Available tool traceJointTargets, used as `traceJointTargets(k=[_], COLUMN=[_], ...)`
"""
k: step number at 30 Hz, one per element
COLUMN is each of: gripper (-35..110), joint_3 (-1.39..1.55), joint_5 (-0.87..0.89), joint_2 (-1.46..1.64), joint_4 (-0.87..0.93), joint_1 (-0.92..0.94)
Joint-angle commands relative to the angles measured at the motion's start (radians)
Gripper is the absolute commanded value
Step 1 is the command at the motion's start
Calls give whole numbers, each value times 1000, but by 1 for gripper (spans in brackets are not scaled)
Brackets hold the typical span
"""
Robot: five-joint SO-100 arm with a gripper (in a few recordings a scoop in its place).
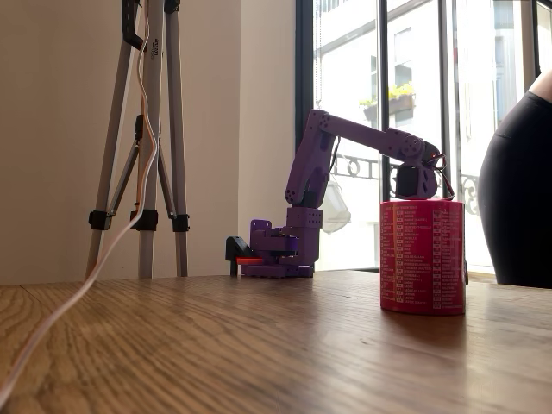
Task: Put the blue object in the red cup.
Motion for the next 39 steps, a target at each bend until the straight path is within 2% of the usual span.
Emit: traceJointTargets(k=[1, 2, 12, 15, 23, 26, 32, 39], gripper=[7, 1, 1, 1, 1, 1, 1, 1], joint_3=[-44, -46, -48, -89, -279, -373, -509, -509], joint_5=[-15, 8, 49, 104, 97, 150, 100, -15], joint_2=[8, 6, 17, 51, 365, 469, 552, 511], joint_4=[-9, -9, -3, 54, 160, 173, 114, -155], joint_1=[6, 11, 46, 48, 55, 71, 100, 304])
